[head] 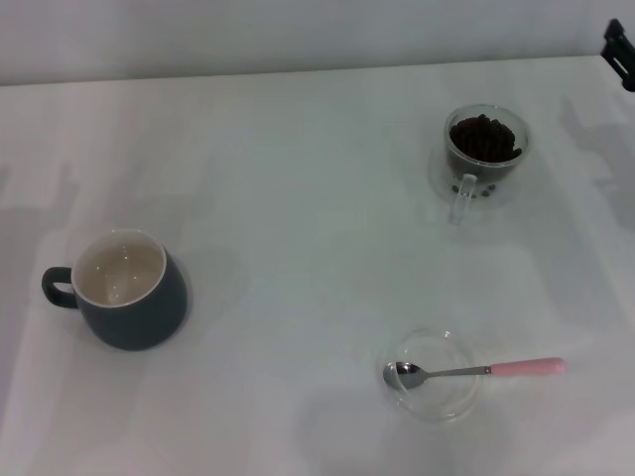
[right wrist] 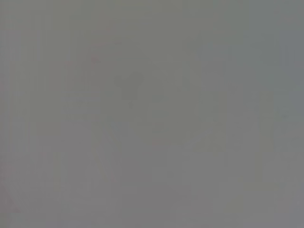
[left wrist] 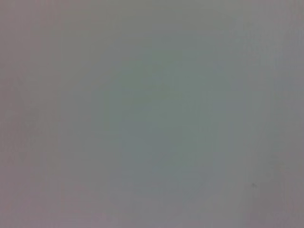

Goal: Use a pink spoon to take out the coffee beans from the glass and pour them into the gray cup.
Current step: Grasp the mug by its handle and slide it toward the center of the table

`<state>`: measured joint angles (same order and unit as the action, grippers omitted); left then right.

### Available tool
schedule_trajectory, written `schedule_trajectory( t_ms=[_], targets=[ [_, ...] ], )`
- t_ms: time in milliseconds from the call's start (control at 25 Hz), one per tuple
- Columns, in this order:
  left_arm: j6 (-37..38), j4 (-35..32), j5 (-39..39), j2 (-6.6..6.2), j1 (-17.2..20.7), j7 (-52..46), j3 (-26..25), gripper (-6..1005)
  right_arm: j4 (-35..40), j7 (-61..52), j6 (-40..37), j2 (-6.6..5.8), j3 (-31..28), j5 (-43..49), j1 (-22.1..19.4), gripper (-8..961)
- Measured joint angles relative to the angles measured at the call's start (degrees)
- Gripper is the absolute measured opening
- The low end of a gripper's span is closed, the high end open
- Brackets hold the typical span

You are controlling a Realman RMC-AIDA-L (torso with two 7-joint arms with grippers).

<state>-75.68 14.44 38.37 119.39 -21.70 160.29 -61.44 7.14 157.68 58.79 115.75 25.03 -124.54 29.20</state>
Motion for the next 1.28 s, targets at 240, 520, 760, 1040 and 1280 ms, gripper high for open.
schedule_trajectory(
  t_ms=[240,520,760,1040,1280],
  targets=[
    [0.13,-1.02,2.22,0.0,0.99,0.02,-0.06,840,-1.16,0.02,-0.07,0.11,-0.18,-0.07,1.86,835],
    [-0.31,-0.97,12.52,0.3,4.15,-0.45,0.63,838,-3.19,0.02,0.25,0.17,-0.52,-0.34,2.05,835],
    [0.22,-2.24,9.88,0.08,5.27,-0.07,2.06,834,-4.86,0.0,-0.1,0.17,-0.54,-0.4,2.09,834],
    [-5.66,-3.49,5.93,0.05,11.56,-0.06,2.3,835,-4.2,-0.01,-1.2,-0.19,-0.61,-0.45,2.88,834],
    [-14.09,-3.42,3.73,0.29,17.93,-0.24,4.23,832,-2.96,-0.01,-2.88,-0.28,-1.12,-1.28,5.3,834]
  ],
)
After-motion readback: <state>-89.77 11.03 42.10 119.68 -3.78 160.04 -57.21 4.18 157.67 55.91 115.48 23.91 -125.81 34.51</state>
